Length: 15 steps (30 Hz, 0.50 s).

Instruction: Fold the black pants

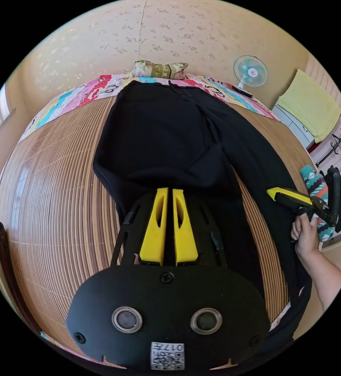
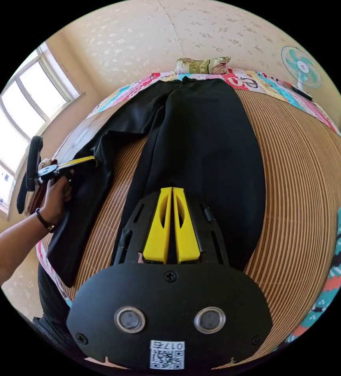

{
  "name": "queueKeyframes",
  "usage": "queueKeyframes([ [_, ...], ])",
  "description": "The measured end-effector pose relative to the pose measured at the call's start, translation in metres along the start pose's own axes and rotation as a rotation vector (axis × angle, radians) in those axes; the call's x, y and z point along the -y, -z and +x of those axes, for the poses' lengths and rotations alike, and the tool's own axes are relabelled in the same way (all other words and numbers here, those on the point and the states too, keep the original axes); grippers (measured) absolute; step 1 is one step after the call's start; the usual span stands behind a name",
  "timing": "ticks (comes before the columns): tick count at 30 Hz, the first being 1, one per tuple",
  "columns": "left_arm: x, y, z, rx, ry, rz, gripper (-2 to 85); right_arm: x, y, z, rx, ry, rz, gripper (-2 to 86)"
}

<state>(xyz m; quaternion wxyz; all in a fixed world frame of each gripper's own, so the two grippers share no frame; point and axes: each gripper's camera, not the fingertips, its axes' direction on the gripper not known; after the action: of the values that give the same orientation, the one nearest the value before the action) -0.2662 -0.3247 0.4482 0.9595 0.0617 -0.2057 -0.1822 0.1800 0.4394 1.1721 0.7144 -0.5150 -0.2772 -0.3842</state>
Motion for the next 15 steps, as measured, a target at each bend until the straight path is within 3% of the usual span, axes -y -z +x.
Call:
queueKeyframes([
  [15,-0.085,0.013,0.002,0.001,-0.036,0.01,1.9,-0.014,0.044,0.035,-0.047,0.017,-0.011,0.5],
])
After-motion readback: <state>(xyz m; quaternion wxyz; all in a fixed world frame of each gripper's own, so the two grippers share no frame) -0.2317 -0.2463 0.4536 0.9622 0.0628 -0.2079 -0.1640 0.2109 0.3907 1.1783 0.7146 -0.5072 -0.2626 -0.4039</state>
